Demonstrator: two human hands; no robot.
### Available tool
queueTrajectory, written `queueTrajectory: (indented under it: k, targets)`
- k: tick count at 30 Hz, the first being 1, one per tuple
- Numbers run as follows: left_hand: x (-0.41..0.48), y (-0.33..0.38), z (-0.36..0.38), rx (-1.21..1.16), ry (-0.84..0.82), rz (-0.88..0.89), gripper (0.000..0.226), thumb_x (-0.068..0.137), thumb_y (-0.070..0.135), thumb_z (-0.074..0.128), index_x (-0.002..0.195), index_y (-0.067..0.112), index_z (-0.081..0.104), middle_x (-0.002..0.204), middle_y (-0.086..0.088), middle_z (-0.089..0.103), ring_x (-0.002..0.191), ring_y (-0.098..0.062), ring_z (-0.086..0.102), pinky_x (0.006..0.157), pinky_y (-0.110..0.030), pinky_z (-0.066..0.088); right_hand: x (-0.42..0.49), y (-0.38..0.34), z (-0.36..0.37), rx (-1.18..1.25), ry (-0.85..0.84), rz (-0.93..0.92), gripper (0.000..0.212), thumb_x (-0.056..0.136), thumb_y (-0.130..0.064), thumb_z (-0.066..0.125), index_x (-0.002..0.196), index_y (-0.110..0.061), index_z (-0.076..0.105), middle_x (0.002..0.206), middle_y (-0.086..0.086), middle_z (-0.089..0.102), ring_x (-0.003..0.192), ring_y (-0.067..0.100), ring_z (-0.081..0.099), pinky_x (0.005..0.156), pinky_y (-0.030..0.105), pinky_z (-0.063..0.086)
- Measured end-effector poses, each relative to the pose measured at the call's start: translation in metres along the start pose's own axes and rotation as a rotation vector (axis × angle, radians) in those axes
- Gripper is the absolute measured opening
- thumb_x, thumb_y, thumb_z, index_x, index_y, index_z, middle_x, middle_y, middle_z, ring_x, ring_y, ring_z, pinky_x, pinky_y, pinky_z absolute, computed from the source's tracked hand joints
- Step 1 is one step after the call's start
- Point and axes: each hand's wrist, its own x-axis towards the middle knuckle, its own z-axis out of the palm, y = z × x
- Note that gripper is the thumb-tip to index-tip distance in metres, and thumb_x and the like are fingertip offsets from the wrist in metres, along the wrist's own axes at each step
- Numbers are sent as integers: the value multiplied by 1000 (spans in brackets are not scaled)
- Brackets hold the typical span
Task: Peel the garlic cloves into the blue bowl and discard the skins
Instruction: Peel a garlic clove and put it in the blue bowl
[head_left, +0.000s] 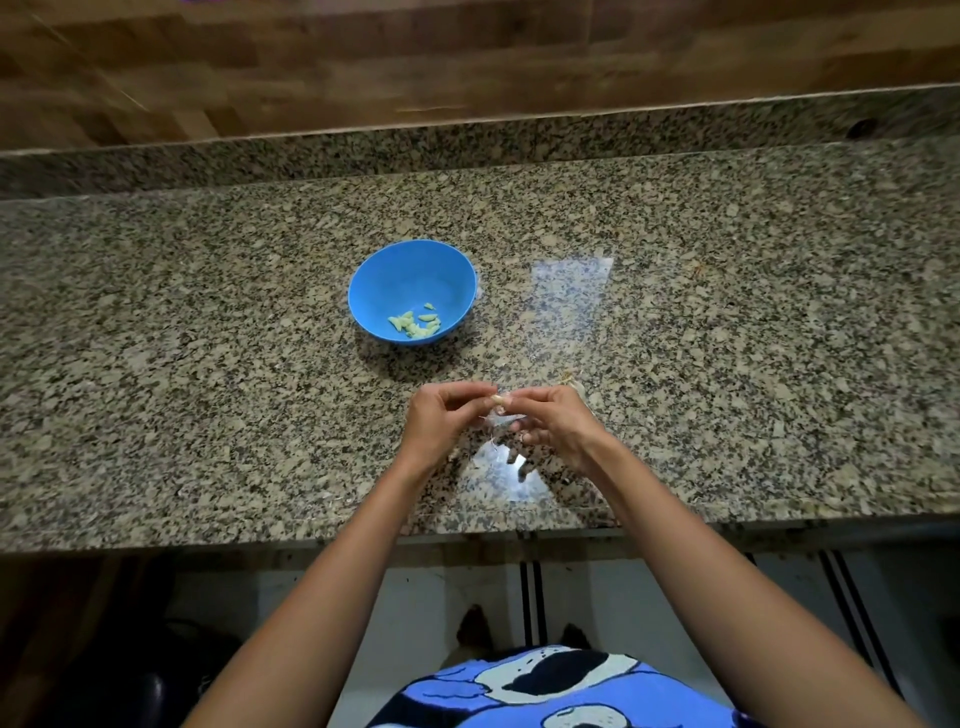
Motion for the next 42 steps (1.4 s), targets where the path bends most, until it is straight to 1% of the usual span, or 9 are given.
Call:
queueTrajectory:
  k: [5, 9, 12, 14, 19, 26, 32, 35, 42]
  targets:
    - [0, 1, 0, 55, -19, 7, 15, 76, 3, 73, 85, 15, 73, 81, -1, 73, 75, -17, 69, 68, -27, 57, 2, 2, 3, -329, 72, -220, 8, 83, -11, 66, 84, -6, 72, 80, 12, 70, 49, 9, 57, 41, 20, 45]
    - [0, 4, 3, 37, -40, -7, 14, 76, 0, 73, 88, 7, 73, 79, -2, 72, 70, -12, 69, 63, -20, 56, 9, 6, 3, -638, 150, -367, 9, 81, -23, 68, 81, -16, 74, 73, 8, 71, 59, 22, 61, 56, 35, 53]
    - [0, 3, 3, 65, -36, -8, 15, 76, 1, 73, 90, 5, 72, 82, -3, 72, 71, -14, 70, 65, -22, 57, 9, 7, 3, -805, 158, -411, 18, 82, -31, 68, 89, -16, 75, 75, -1, 71, 51, 1, 56, 52, 18, 49]
    - [0, 2, 3, 80, -32, 2, 14, 76, 2, 73, 89, 8, 73, 81, -2, 72, 72, -13, 70, 66, -23, 57, 8, 8, 5, -877, 166, -445, 24, 83, -34, 66, 93, -15, 74, 80, 0, 72, 55, 8, 61, 59, 17, 51]
    - [0, 2, 3, 19, -40, -7, 14, 75, 0, 73, 87, 6, 72, 80, -1, 72, 71, -10, 69, 64, -19, 55, 6, 9, 5, -755, 194, -394, 17, 85, -24, 64, 87, -10, 74, 77, 4, 71, 56, 19, 60, 56, 27, 51]
    - [0, 1, -2, -122, -19, -42, 16, 76, -9, 68, 89, 0, 70, 83, -6, 70, 71, -10, 66, 63, -19, 53, 0, 2, 5, -58, 44, 4, 23, 95, -10, 44, 77, -4, 58, 68, 7, 58, 49, 13, 56, 39, 18, 44]
    - [-2, -4, -2, -127, 35, -61, 16, 74, -4, 72, 89, 3, 71, 86, -11, 72, 76, -19, 70, 69, -27, 59, 3, 8, 5, -94, 29, -135, 17, 87, -12, 63, 102, -4, 63, 84, 10, 67, 50, 16, 59, 40, 22, 49]
    - [-3, -3, 0, -103, 26, -55, 17, 74, -3, 73, 88, 5, 71, 87, -10, 73, 77, -18, 70, 71, -28, 59, 6, 11, 7, -142, 88, -194, 15, 84, -4, 65, 96, 5, 66, 81, 13, 66, 49, 15, 59, 39, 24, 48]
    - [-2, 0, -6, -169, 42, -99, 16, 74, -7, 70, 89, -1, 70, 84, -12, 71, 73, -19, 69, 66, -24, 57, 5, 9, 2, -71, 154, -190, 12, 87, 1, 57, 92, -4, 66, 82, 13, 67, 50, 16, 61, 40, 20, 49]
